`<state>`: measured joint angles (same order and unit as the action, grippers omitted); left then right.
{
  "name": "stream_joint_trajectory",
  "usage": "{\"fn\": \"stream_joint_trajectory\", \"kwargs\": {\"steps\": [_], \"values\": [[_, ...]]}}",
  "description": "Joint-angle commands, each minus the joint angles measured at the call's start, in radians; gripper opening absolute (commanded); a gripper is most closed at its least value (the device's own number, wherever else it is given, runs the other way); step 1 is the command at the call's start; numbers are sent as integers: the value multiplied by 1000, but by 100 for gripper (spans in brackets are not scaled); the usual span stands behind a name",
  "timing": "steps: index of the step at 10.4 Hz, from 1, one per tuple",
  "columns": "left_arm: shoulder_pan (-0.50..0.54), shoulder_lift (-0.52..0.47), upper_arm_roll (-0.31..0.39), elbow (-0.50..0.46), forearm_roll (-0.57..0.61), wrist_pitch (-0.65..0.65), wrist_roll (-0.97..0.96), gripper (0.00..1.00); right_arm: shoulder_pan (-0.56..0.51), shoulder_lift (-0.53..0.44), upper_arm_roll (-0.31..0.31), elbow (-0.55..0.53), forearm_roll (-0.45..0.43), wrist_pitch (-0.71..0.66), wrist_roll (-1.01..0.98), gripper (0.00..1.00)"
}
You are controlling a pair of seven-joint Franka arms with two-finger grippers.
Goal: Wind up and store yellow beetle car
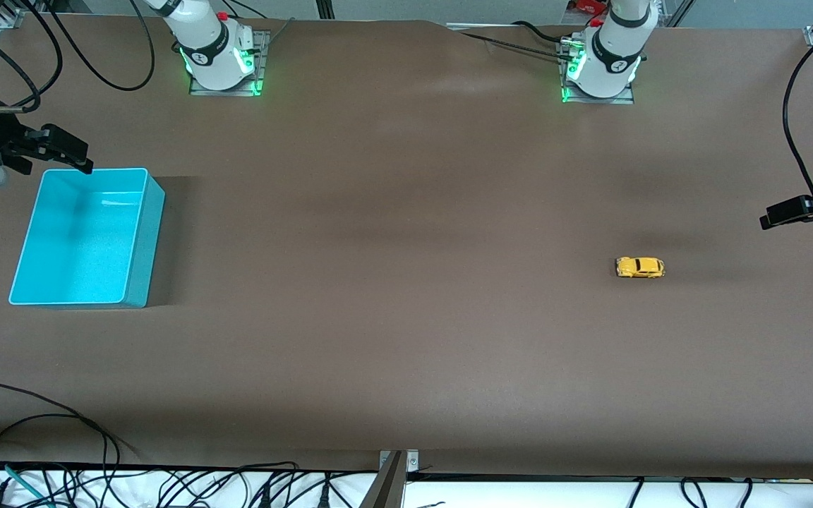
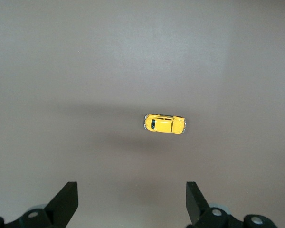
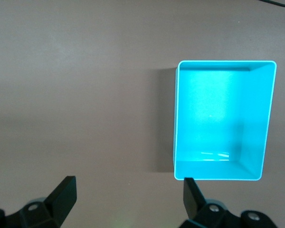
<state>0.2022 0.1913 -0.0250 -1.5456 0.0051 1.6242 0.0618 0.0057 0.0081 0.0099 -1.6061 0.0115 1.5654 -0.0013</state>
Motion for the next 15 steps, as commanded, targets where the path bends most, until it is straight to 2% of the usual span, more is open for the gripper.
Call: {"fn": "stream_joint_trajectory", "kwargs": {"steps": [1, 15], "values": [[5, -1, -4, 7, -13, -4, 4, 100, -12, 1, -1, 14, 27, 2, 24, 100], [8, 8, -3, 2, -13, -3, -7, 100, -12, -5, 1, 14, 27, -13, 27, 100]]}}
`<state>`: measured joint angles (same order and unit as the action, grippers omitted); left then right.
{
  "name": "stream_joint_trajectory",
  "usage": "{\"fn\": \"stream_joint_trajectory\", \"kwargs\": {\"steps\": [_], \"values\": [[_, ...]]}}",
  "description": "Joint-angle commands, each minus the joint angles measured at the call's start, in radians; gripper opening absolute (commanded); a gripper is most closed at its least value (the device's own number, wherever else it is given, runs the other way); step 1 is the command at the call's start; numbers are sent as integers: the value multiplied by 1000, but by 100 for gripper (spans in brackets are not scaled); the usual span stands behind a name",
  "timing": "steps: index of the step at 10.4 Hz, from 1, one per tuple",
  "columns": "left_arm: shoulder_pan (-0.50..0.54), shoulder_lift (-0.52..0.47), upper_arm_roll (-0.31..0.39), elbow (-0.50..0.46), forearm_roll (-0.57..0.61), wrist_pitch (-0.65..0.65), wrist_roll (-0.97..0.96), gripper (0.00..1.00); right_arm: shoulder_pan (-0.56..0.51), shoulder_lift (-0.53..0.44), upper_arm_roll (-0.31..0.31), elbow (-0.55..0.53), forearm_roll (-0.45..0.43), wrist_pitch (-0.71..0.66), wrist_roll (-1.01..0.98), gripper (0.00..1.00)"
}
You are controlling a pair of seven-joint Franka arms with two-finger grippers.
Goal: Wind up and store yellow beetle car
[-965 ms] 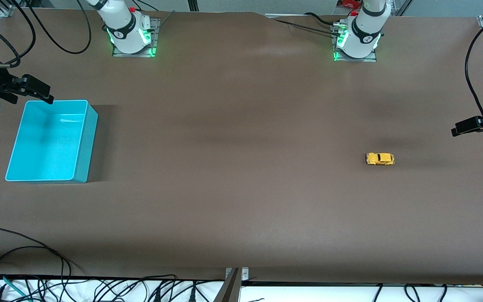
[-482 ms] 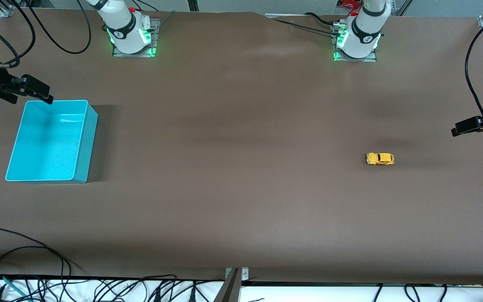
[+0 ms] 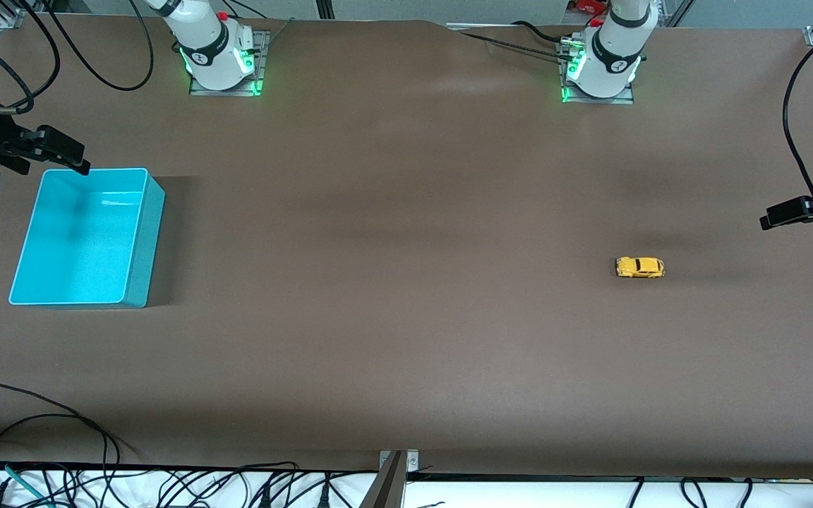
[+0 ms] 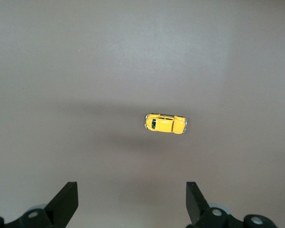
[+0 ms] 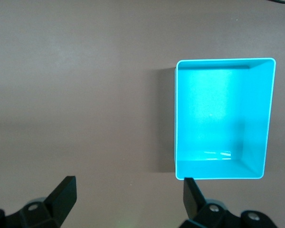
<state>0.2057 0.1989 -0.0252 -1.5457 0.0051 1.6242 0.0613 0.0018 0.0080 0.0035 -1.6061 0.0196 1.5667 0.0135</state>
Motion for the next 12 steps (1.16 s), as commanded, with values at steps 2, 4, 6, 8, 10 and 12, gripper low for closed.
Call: {"fn": "stream_joint_trajectory", "kwargs": {"steps": [2, 4, 6, 8, 10, 12], "values": [[-9, -1, -12, 4, -13, -3, 3, 100, -8, -5, 7, 14, 19, -13, 13, 100], [-9, -4, -70, 4, -13, -3, 3, 100, -8, -5, 6, 12, 19, -14, 11, 100], [-9, -7, -84, 4, -13, -6, 3, 100, -8, -3, 4, 12, 19, -14, 6, 100], [-8, -7, -84, 1, -13, -7, 5, 100, -8, -3, 4, 12, 19, -14, 8, 100], [-2, -6, -84, -2, -13, -12, 0, 100, -8, -3, 4, 12, 19, -16, 5, 100], [1, -6, -84, -17, -13, -21, 0, 100, -8, -3, 3, 12, 19, -16, 5, 100]]}}
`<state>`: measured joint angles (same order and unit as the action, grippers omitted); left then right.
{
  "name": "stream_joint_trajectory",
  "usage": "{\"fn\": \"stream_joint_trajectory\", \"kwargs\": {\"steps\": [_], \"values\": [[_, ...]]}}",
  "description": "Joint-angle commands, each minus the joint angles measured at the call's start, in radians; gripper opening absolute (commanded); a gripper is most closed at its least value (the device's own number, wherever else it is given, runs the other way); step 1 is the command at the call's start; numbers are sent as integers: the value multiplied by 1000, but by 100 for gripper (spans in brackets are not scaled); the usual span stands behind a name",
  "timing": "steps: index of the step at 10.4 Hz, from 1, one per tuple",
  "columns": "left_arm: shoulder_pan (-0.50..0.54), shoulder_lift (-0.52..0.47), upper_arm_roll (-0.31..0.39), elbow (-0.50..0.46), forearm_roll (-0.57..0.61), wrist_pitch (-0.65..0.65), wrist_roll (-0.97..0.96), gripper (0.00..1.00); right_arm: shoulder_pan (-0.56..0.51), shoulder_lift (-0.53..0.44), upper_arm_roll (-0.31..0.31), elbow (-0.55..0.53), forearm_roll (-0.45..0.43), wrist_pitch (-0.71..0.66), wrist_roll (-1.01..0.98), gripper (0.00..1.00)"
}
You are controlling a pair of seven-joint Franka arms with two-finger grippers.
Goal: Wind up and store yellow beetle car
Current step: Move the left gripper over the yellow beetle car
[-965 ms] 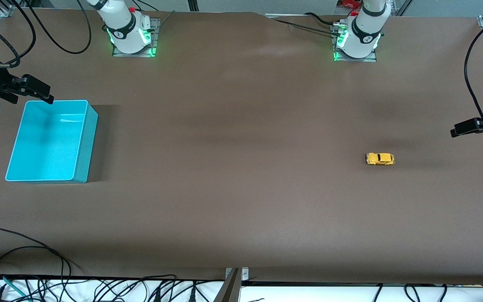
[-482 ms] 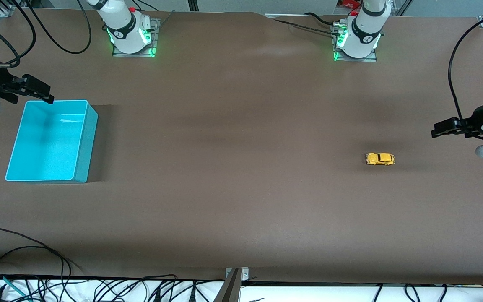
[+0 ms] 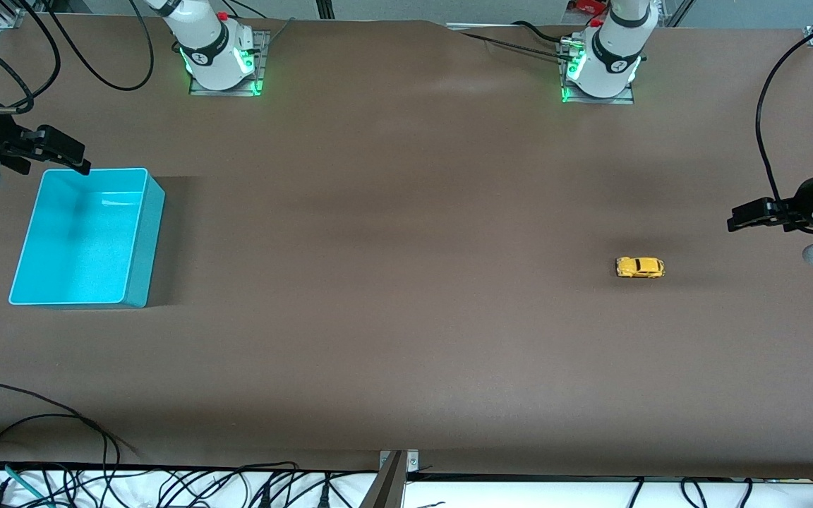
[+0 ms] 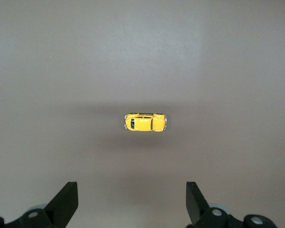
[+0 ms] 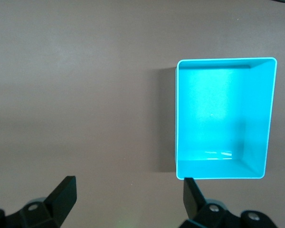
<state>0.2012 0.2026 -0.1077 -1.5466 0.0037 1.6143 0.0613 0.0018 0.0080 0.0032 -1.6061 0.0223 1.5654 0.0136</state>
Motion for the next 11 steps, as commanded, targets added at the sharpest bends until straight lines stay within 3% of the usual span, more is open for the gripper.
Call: {"fn": "stream_joint_trajectory", "kwargs": {"steps": [1, 3, 7, 11], "values": [[9, -8, -1, -20, -11, -11, -8, 100, -8, -3, 3, 12, 16, -15, 5, 100], [17, 1, 2, -38, -13, -8, -99, 100, -9, -2, 3, 12, 16, -15, 5, 100], [35, 96, 3, -50, -13, 45, -514, 100, -9, -2, 3, 12, 16, -15, 5, 100], [37, 138, 3, -168, -13, 261, -1023, 100, -9, -3, 3, 12, 16, -15, 3, 100]]}}
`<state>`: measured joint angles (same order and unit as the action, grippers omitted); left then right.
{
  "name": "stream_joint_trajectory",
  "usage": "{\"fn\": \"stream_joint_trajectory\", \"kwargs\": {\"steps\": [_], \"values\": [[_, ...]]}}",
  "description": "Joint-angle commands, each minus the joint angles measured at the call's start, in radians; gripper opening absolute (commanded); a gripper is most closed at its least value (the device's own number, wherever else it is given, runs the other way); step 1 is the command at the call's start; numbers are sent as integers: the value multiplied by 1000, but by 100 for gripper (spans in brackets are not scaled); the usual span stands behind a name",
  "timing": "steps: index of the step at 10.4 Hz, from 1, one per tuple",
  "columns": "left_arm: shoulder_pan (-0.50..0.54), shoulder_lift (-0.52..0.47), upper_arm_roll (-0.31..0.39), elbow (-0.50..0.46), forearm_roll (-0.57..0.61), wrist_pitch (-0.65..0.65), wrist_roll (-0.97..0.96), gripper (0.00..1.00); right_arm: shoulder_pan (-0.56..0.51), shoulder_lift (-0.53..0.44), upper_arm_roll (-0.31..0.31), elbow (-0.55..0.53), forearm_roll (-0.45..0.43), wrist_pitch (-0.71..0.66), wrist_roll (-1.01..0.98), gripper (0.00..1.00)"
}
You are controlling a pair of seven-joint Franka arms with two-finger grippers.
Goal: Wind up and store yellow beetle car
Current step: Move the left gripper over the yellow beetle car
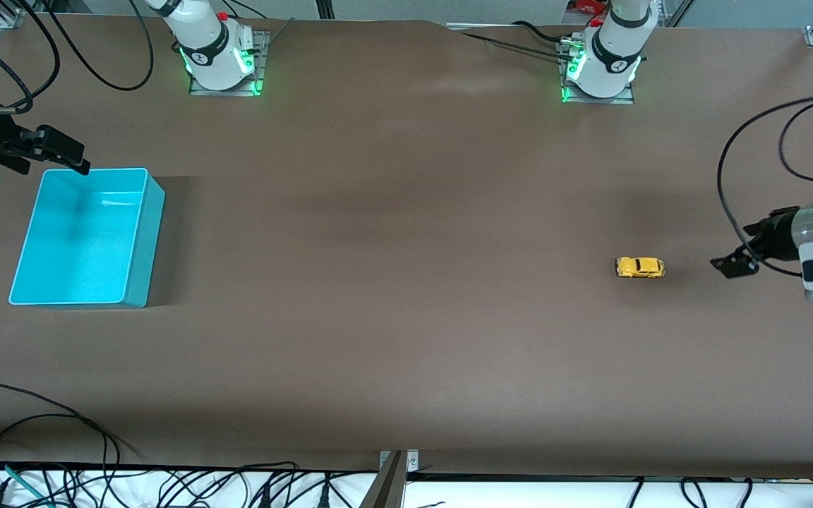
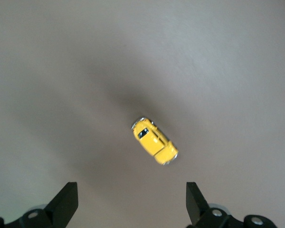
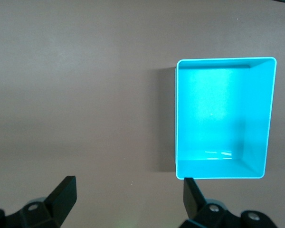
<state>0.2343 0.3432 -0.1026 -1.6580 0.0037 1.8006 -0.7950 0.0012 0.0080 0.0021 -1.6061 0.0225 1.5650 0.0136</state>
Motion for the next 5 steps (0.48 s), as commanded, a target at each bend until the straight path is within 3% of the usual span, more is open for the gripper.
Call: {"fn": "stream_joint_trajectory", "kwargs": {"steps": [1, 5], "values": [[5, 16, -2, -63, -13, 107, -276, 100, -9, -2, 4, 12, 16, -14, 3, 100], [4, 74, -3, -77, -22, 172, -561, 100, -9, -2, 4, 12, 16, -13, 3, 100]]}}
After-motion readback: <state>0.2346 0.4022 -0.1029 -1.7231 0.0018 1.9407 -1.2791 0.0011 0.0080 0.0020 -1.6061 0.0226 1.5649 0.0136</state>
